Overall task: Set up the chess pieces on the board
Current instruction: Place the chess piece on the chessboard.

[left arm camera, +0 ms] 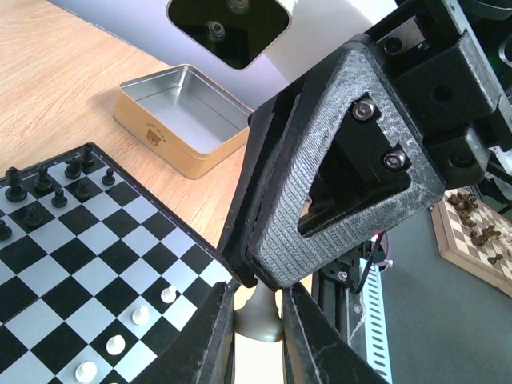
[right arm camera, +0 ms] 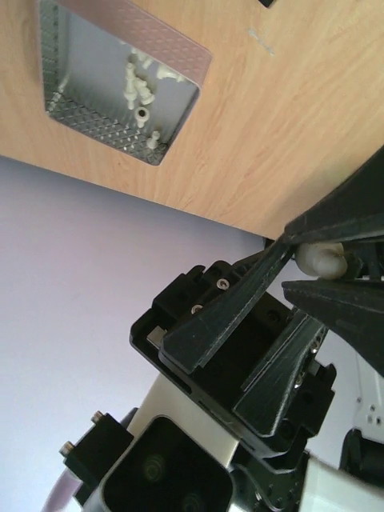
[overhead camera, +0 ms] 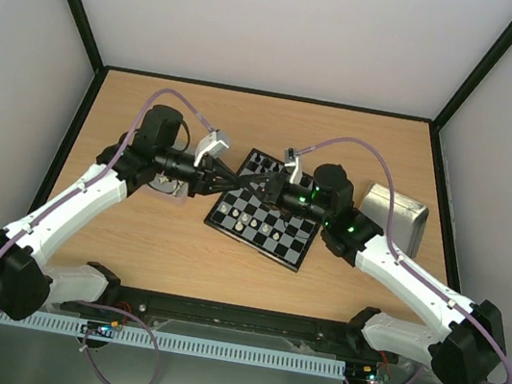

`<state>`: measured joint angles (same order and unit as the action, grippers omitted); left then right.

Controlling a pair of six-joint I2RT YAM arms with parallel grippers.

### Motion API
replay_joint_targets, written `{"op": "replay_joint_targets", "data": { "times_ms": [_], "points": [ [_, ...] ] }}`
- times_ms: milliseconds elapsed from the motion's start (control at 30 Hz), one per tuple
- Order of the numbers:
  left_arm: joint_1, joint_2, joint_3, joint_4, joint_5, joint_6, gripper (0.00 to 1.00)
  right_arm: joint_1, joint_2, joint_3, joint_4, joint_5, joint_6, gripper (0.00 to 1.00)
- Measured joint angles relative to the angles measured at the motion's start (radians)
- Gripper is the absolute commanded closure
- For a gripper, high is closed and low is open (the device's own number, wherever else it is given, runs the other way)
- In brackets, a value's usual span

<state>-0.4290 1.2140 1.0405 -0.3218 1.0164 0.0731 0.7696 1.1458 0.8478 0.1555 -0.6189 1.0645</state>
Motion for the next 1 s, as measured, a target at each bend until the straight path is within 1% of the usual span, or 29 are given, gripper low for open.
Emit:
{"op": "replay_joint_targets", "data": {
  "times_ms": [33, 100, 200, 233, 267, 367, 467, 533, 667, 767, 833, 900, 1000],
  "points": [
    [0.000, 0.000, 0.000, 0.000, -0.002, -0.002, 0.88, 0.000, 0.000, 0.000, 0.001, 0.000, -0.003, 0.97],
    [-0.001, 0.002, 0.000, -0.001, -0.006, -0.005, 0.85, 0.000, 0.000, 0.002, 0.001, 0.001, -0.008, 0.98],
    [-0.001, 0.002, 0.000, -0.001, -0.013, -0.015, 0.65, -0.002, 0.000, 0.002, -0.002, 0.002, -0.008, 0.98],
    [-0.002, 0.002, 0.002, -0.002, -0.018, -0.018, 0.54, -0.002, 0.000, 0.002, -0.003, 0.004, -0.009, 0.98],
    [-0.002, 0.002, 0.006, -0.002, -0.023, -0.025, 0.46, -0.002, 0.000, 0.002, -0.008, 0.007, -0.010, 0.98],
    [-0.002, 0.004, 0.024, -0.012, -0.054, -0.042, 0.33, -0.002, 0.000, 0.007, -0.059, 0.052, -0.032, 0.98],
    [-0.002, 0.005, 0.037, -0.019, -0.119, -0.059, 0.29, -0.002, 0.000, 0.028, -0.152, 0.136, -0.078, 0.98],
    [-0.002, 0.001, 0.038, -0.024, -0.184, -0.072, 0.23, -0.002, 0.000, 0.047, -0.225, 0.219, -0.119, 0.98],
    [-0.002, -0.034, 0.028, -0.027, -0.392, -0.129, 0.15, -0.002, 0.000, 0.059, -0.374, 0.424, -0.194, 0.98],
    [-0.001, -0.077, 0.008, -0.024, -0.568, -0.177, 0.13, -0.002, 0.000, 0.045, -0.477, 0.593, -0.233, 0.98],
    [0.005, -0.101, -0.005, -0.021, -0.669, -0.215, 0.13, -0.003, 0.000, 0.023, -0.517, 0.672, -0.247, 0.98],
    [0.010, -0.114, -0.017, -0.019, -0.744, -0.243, 0.13, -0.003, 0.003, -0.006, -0.547, 0.732, -0.254, 0.98],
    [0.015, -0.119, -0.038, -0.013, -0.815, -0.276, 0.13, -0.003, 0.018, -0.053, -0.565, 0.769, -0.256, 0.98]
  ]
}}
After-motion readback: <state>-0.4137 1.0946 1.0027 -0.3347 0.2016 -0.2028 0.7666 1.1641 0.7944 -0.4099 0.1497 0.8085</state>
